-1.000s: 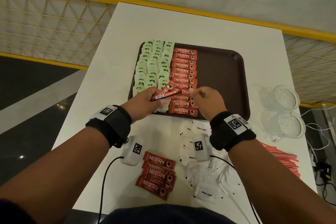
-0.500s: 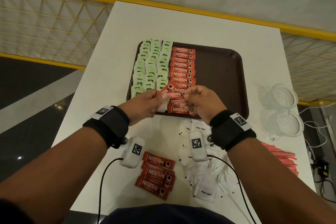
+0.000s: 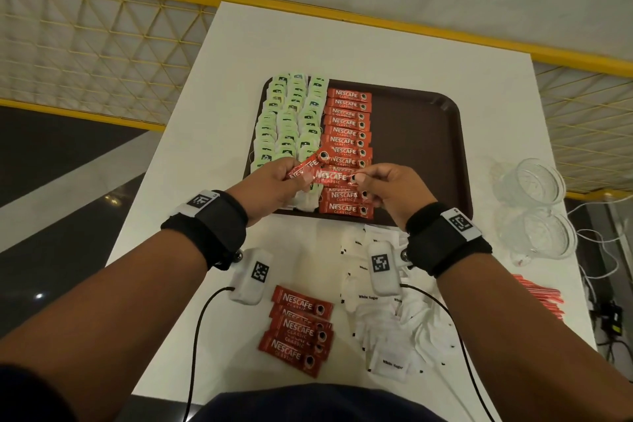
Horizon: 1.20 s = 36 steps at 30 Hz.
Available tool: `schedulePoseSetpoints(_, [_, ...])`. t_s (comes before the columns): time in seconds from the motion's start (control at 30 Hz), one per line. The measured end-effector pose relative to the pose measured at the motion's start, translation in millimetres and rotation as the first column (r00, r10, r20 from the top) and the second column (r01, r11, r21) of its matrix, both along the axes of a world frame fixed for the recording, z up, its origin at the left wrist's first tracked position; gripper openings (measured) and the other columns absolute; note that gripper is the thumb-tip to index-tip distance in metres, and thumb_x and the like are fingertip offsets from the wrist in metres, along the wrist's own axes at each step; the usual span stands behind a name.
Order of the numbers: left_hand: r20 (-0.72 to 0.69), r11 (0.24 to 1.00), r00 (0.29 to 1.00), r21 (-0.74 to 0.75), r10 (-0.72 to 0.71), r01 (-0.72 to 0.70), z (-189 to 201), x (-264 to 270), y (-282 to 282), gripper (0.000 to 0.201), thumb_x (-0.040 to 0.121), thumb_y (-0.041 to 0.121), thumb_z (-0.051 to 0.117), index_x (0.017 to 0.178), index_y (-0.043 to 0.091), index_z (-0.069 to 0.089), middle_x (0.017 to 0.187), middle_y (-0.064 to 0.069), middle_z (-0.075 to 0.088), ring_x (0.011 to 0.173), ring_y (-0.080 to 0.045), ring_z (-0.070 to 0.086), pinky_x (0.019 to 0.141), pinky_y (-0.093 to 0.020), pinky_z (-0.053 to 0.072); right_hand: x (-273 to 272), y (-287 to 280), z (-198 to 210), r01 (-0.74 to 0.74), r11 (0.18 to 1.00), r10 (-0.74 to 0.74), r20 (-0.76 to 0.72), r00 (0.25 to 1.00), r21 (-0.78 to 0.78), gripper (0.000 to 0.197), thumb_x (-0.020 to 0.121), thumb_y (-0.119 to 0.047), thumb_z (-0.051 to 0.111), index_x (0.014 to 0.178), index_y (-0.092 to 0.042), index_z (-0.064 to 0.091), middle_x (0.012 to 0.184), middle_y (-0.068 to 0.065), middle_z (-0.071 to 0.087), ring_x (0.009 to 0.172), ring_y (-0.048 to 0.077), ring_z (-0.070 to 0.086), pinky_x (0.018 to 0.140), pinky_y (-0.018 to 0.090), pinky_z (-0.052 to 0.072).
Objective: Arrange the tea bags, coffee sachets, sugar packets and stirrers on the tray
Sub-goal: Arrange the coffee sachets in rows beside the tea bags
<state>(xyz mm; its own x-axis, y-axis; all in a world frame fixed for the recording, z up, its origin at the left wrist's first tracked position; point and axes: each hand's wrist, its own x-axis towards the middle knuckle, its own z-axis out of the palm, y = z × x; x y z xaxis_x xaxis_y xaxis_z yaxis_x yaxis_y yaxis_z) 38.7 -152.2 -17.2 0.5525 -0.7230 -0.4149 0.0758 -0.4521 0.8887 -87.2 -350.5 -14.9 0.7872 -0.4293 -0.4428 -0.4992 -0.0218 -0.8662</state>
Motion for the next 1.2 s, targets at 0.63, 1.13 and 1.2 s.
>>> schedulePoseSetpoints(0.63, [0.154,0.989,0.978,0.030,0.139,-0.146,-6,9,4,0.018,0.101,0.020,0.052,0.108,0.005,0.055,0.083,-0.008,0.064,0.065,-0.012,0.061,0.072,-0.034,0.056,13,-33,-35,-0.040,0.935,-0.055,-0.255,0.965,-0.352,0.016,0.081,-0.029,0.077,0.084,-0.019,0.064,0.086,-0.006,0.065,0.080,0.008,0.061,0.059,0.019,0.040])
schedulePoseSetpoints(1.13, [0.110,0.993,0.987,-0.023,0.115,-0.113,-4,11,-18,0.023,0.093,0.020,0.066,0.110,0.005,0.061,0.089,-0.006,0.066,0.063,-0.008,0.067,0.060,-0.021,0.054,31,-13,9,-0.171,0.973,0.171,-0.016,0.985,-0.157,0.007,0.089,-0.019,0.068,0.095,-0.016,0.069,0.091,0.007,0.071,0.068,0.010,0.063,0.059,0.019,0.053])
schedulePoseSetpoints(1.2, [0.130,0.991,0.983,-0.007,0.132,-0.132,-5,12,-16,0.025,0.095,0.026,0.062,0.115,0.011,0.059,0.098,-0.006,0.067,0.066,-0.011,0.067,0.064,-0.025,0.053,28,-18,5,-0.077,0.989,0.075,-0.023,0.997,-0.126,0.003,0.089,-0.020,0.068,0.092,-0.019,0.068,0.087,0.002,0.070,0.065,0.007,0.060,0.052,0.014,0.048])
